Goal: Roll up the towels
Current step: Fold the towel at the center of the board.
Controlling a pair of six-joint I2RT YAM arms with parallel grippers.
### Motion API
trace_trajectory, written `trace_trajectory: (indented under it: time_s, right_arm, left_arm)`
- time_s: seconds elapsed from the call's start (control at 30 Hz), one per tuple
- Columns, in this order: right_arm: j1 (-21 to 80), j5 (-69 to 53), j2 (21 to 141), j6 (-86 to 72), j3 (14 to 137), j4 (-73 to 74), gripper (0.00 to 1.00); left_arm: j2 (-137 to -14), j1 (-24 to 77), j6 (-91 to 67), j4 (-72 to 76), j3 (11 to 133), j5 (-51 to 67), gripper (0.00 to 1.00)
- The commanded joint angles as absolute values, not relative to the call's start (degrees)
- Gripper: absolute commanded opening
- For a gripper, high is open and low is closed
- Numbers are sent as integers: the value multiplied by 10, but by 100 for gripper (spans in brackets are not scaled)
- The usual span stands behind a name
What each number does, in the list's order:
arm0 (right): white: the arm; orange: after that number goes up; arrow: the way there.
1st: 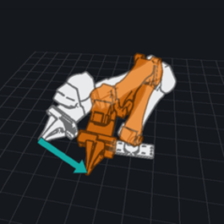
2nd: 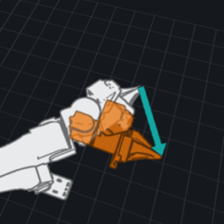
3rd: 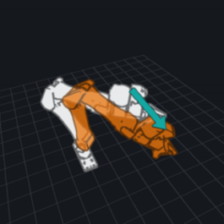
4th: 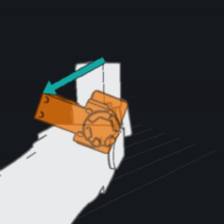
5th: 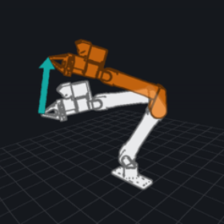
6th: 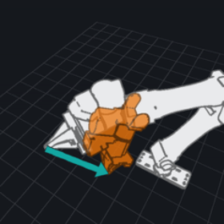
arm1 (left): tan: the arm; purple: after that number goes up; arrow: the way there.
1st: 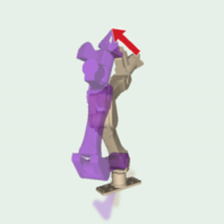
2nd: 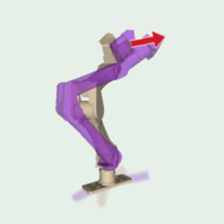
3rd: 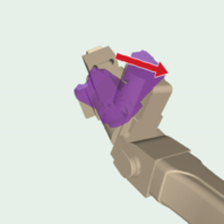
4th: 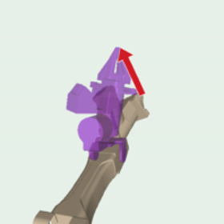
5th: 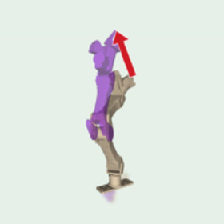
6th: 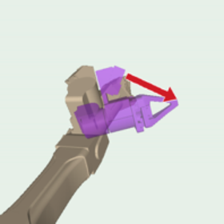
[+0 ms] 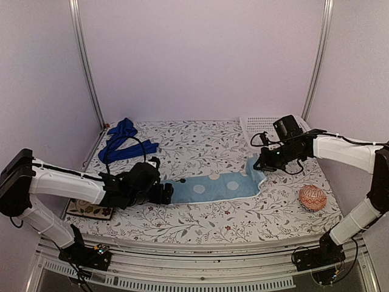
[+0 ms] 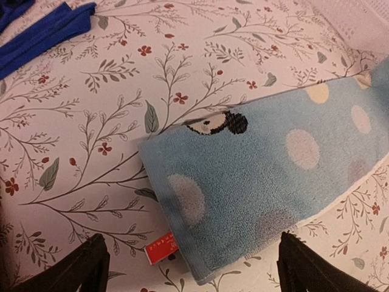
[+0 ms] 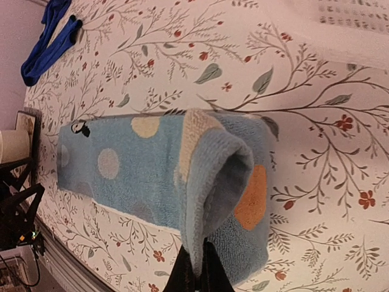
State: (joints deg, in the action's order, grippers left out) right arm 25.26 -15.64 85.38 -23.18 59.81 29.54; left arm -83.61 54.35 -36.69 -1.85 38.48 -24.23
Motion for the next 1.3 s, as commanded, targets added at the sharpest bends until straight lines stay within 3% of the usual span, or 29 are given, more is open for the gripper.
trace_trajectory:
  time_s: [0.0,0.7,1.27]
  right_arm:
    - [311,-192,899,-249,641,295,2]
    - [473,-216,1118,-279,874,283,2]
    - [492,-225,1207,-319,948,230,2]
  left_arm:
    - [-807,535,-359,-39,392,-268,97]
    - [-717,504,-366,-82,347,-289,97]
    - [-693,503,-371,-88,329,-283,97]
